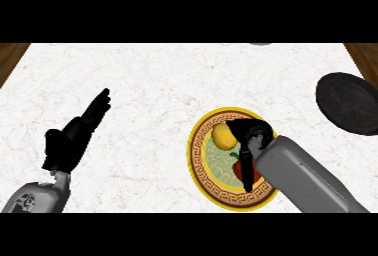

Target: Pick the bell pepper from the plate and place it in the pan

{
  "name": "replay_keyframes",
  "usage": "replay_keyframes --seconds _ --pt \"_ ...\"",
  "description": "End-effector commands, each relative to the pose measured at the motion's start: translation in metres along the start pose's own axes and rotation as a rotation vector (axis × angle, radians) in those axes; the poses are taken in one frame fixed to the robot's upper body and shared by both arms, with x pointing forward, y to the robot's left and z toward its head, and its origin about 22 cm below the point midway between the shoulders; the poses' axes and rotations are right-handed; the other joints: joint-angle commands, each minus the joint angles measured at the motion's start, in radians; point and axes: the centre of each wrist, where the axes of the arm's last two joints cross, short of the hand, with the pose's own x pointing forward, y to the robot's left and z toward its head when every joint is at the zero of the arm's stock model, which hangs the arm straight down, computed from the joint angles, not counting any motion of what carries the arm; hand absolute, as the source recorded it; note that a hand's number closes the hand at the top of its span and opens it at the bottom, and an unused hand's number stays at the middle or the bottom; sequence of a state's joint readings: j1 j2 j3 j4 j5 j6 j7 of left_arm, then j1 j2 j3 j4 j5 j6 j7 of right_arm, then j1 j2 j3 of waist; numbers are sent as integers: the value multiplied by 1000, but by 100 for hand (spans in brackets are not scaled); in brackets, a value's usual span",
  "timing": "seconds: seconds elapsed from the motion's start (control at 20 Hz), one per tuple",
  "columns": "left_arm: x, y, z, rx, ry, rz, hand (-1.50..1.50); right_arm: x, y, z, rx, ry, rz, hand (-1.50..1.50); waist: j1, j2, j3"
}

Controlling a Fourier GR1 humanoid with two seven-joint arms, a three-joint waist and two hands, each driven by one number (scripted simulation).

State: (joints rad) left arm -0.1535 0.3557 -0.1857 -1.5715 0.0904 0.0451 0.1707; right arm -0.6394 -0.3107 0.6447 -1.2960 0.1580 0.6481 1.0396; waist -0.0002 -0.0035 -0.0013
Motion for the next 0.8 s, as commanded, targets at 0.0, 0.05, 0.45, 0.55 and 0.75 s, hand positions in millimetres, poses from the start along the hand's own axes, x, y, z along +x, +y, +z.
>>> replay_keyframes --seconds 0.0,0.05,0.45,0.55,0.75 --pt "-8 0 2 -15 6 7 0 -6 5 -2 13 134 41 -150 0 2 1" --pt "1 -22 -6 -3 -6 16 0 2 19 -5 25 141 45 -150 -5 2 1" --pt "4 8 -12 -11 4 6 0 -5 43 -24 79 99 51 -150 -1 5 1" --pt "5 -19 -1 -7 -5 15 0 3 35 -16 68 37 101 150 5 3 1" --pt "5 7 4 3 -3 16 0 3 36 -18 114 46 135 150 7 3 1"
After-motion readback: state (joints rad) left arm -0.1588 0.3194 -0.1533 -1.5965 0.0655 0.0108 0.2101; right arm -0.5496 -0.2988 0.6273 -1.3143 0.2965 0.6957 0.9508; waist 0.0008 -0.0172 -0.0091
